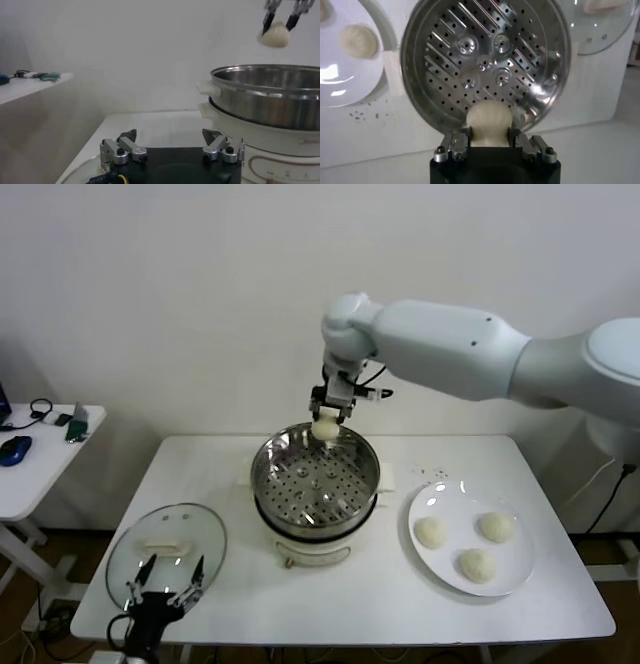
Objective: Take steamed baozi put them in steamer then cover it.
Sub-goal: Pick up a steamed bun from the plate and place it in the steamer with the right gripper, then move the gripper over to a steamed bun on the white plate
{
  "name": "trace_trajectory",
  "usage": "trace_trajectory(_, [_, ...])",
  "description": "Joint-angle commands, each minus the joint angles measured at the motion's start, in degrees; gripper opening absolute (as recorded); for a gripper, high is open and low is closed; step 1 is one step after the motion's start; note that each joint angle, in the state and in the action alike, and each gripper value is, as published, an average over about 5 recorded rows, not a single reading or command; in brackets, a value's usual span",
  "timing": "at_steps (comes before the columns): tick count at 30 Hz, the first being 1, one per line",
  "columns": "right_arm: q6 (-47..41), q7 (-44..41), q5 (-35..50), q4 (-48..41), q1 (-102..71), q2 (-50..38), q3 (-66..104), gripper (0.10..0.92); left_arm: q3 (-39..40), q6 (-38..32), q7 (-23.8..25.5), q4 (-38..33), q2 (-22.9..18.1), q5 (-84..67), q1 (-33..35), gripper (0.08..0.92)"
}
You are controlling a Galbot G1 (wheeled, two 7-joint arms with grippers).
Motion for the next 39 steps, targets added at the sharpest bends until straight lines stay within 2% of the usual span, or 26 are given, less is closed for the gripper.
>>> trace_trajectory(1, [1.3,1.89,-4.96,-4.01,-7.86,2.01,1.03,0.501,-0.06,-0.14,-0.02,0.53,0.18,-0.06,-0.07,0.823])
trace_trajectory(12, [1.79,4.45,-6.74,-9.08,-11.4,3.41,3.46,0.503,0.11,-0.45,-0.03,1.45,0.33,-0.09,-0.48,0.823])
trace_trajectory(17, [2.34,5.03,-6.66,-10.98,-11.57,3.92,3.97,0.534,0.18,-0.67,-0.06,1.52,0.38,-0.14,-0.43,0.823])
trace_trajectory(28, [2.44,4.62,-1.25,-10.47,-9.55,2.93,4.03,0.805,0.71,-1.11,-0.23,1.76,0.25,-0.19,-0.68,0.823])
trace_trajectory(32, [0.67,-0.4,10.53,-6.99,-3.1,0.15,2.2,0.821,0.93,-1.13,-0.21,1.58,0.22,-0.2,-0.57,0.823])
trace_trajectory(35, [-3.88,-5.43,25.17,-2.3,4.93,-3.61,-3.25,0.823,1.16,-1.0,-0.14,1.36,0.3,-0.61,-0.41,0.823])
trace_trajectory(39, [-14.73,-10.38,44.9,4.88,14.84,-10.51,-13.25,0.823,1.25,-0.63,-0.05,1.15,0.45,-1.06,-0.66,0.823])
